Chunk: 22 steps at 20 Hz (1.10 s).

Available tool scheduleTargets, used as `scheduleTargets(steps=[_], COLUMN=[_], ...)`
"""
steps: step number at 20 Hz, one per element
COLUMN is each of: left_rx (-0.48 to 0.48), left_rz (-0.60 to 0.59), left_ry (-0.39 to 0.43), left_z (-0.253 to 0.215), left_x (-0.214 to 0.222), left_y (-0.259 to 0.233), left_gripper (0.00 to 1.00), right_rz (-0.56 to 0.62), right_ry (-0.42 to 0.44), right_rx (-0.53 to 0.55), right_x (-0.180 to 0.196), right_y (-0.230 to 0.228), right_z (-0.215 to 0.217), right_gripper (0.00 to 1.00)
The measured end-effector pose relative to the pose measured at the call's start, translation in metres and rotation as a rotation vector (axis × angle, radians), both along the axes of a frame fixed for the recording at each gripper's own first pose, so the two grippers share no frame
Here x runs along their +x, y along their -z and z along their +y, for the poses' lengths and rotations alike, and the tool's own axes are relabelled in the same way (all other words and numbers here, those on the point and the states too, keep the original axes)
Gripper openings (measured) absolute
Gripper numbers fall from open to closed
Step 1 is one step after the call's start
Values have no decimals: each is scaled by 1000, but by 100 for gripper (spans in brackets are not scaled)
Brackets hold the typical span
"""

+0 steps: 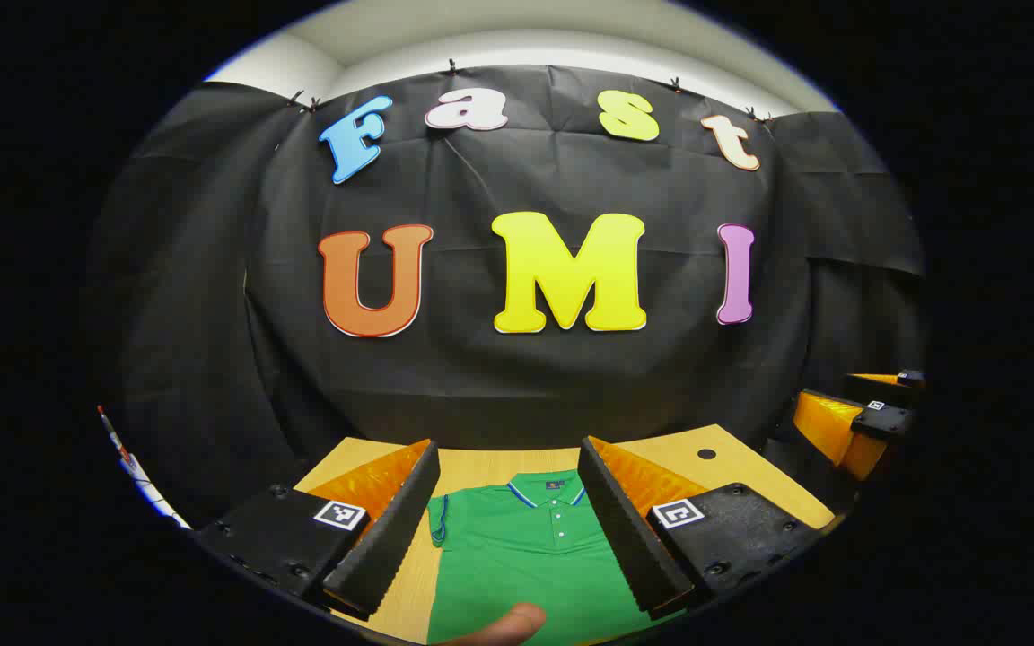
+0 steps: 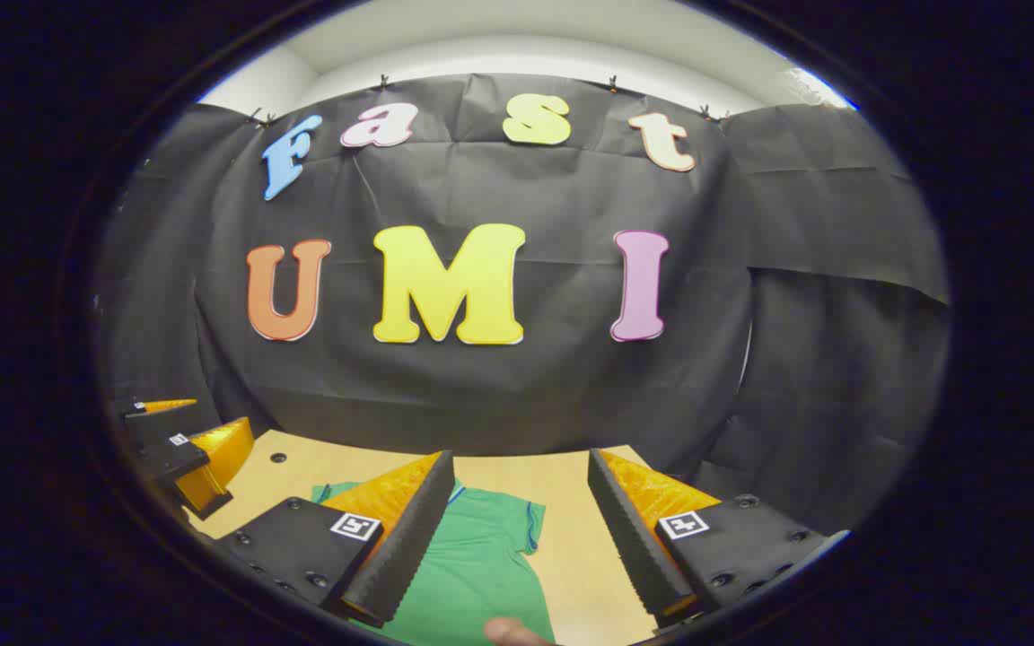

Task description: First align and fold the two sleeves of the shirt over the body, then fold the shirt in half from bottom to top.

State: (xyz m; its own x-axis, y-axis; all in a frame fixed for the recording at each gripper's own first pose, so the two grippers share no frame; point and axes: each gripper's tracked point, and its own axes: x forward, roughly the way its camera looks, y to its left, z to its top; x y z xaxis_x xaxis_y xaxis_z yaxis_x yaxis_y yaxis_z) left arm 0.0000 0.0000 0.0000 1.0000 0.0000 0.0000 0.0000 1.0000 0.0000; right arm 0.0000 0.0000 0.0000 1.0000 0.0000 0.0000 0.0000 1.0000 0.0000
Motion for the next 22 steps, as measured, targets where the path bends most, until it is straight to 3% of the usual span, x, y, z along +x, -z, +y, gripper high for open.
scheduleTargets(steps=[6,7,8,14,22], left_rx=[3,7,12,52,35], left_rz=[-23,-21,-24,-43,-8], left_ry=[17,13,12,8,10], left_z=[-7,-10,-10,-18,-25], left_x=[7,7,9,8,12], left_y=[-7,-8,-10,-18,-11], left_gripper=[100,93,100,100,99], right_rz=[-14,-15,-17,-69,-64], right_ry=[-17,-15,-14,-51,-93], right_rx=[-10,-21,-36,-68,-83], right_x=[14,16,18,23,26], right_y=[-8,-8,-9,-24,-20], right_z=[0,-1,-2,4,8], right_gripper=[96,96,96,96,94])
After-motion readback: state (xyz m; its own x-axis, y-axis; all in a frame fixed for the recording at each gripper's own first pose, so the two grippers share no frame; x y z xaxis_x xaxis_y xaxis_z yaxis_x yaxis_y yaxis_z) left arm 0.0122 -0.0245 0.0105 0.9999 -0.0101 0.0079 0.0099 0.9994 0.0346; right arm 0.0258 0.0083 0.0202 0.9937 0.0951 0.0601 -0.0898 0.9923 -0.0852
